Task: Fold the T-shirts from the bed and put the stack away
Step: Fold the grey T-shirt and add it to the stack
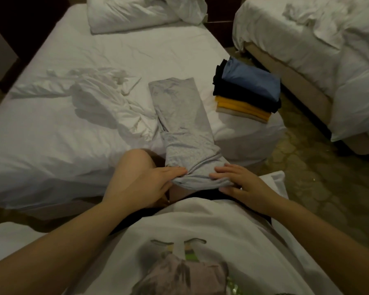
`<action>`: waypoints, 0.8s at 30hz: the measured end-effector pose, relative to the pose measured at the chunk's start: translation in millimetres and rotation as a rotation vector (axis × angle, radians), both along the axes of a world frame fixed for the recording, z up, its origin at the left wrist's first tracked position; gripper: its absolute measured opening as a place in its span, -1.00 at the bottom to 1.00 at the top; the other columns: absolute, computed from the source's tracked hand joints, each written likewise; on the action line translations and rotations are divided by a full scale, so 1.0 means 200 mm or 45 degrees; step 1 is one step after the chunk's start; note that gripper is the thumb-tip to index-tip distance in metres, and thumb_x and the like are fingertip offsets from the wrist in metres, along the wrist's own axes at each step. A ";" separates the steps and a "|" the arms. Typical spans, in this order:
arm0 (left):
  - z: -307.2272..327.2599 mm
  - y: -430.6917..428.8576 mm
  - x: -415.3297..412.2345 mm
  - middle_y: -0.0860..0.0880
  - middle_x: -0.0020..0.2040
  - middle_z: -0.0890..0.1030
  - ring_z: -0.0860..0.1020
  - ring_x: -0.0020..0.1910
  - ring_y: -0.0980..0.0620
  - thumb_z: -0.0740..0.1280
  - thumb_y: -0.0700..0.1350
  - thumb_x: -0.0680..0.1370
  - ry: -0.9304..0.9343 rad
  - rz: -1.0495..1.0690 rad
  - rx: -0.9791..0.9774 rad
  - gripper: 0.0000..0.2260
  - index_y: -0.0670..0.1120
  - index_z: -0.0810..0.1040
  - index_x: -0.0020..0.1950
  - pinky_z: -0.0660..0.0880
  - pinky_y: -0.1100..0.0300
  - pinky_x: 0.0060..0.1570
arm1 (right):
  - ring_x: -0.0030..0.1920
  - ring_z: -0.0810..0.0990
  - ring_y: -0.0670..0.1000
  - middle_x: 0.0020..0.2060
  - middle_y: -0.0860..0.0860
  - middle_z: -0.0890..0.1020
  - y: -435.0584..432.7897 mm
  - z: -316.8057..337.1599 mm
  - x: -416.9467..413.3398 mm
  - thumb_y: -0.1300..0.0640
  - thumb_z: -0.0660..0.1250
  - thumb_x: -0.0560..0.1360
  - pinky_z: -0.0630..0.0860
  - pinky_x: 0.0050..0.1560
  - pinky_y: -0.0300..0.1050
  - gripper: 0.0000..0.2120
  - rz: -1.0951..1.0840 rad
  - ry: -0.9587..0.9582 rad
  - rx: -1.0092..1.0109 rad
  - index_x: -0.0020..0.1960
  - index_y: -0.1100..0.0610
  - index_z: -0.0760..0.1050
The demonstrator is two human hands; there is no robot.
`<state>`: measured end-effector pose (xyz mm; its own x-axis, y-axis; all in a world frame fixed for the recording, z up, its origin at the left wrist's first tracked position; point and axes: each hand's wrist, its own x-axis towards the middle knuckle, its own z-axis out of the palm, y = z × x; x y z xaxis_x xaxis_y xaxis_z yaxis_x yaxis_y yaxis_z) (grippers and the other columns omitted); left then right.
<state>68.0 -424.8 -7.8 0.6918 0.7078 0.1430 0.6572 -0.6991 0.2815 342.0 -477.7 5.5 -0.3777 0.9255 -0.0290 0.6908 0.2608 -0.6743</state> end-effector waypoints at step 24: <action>0.23 1.06 0.12 0.05 -0.36 0.57 0.50 -0.37 0.14 0.31 -0.27 0.52 -1.209 0.690 -0.862 -0.84 -0.06 0.63 -0.17 0.41 0.30 -0.43 | -0.29 0.44 -0.19 -0.36 -0.15 0.48 1.40 0.33 -0.04 0.30 0.24 0.54 0.34 -0.18 -0.23 -0.67 -0.254 0.129 -0.030 -0.25 -0.10 0.44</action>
